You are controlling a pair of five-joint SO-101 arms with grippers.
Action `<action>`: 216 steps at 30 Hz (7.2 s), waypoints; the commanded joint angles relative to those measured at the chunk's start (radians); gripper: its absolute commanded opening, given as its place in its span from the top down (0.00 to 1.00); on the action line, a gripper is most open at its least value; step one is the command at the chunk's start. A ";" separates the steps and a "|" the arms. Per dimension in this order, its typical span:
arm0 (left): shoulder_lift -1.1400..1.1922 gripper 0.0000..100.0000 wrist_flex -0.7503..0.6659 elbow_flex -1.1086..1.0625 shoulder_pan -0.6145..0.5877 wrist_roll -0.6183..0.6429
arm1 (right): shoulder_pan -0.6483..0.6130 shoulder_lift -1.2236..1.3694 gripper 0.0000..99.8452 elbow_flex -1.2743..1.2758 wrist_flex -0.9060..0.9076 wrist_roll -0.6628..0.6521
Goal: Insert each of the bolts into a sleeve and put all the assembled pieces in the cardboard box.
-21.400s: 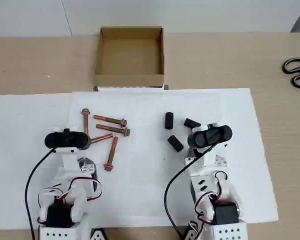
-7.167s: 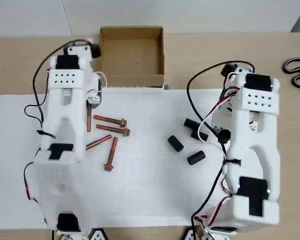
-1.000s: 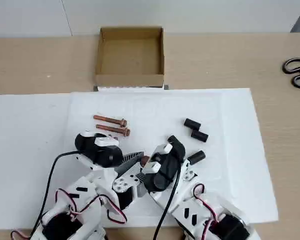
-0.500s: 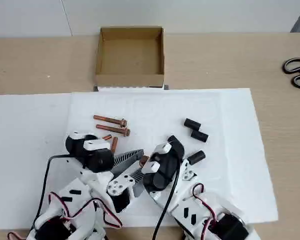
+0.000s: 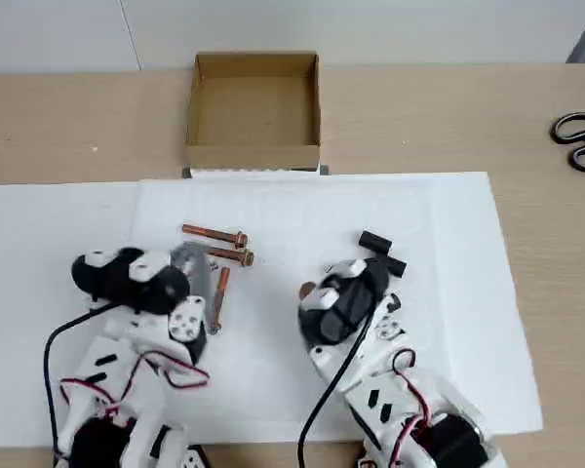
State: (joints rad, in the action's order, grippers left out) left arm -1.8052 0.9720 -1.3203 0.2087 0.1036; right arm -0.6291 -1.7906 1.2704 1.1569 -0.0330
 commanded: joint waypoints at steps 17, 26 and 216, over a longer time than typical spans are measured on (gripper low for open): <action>-0.011 0.99 -0.092 -0.360 -0.143 -0.037 | 0.398 0.001 1.00 -0.008 -0.035 0.112; -0.011 0.99 -0.092 -0.360 -0.147 -0.035 | 0.398 0.328 1.00 -0.242 -0.102 0.195; -0.009 0.99 -0.074 -0.360 -0.187 0.006 | 0.282 2.103 0.86 -1.180 0.228 -0.482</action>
State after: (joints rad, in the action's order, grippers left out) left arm -1.8052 0.9106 -1.6840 0.0261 0.1082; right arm -0.3498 0.3007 0.0951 1.4009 -0.5148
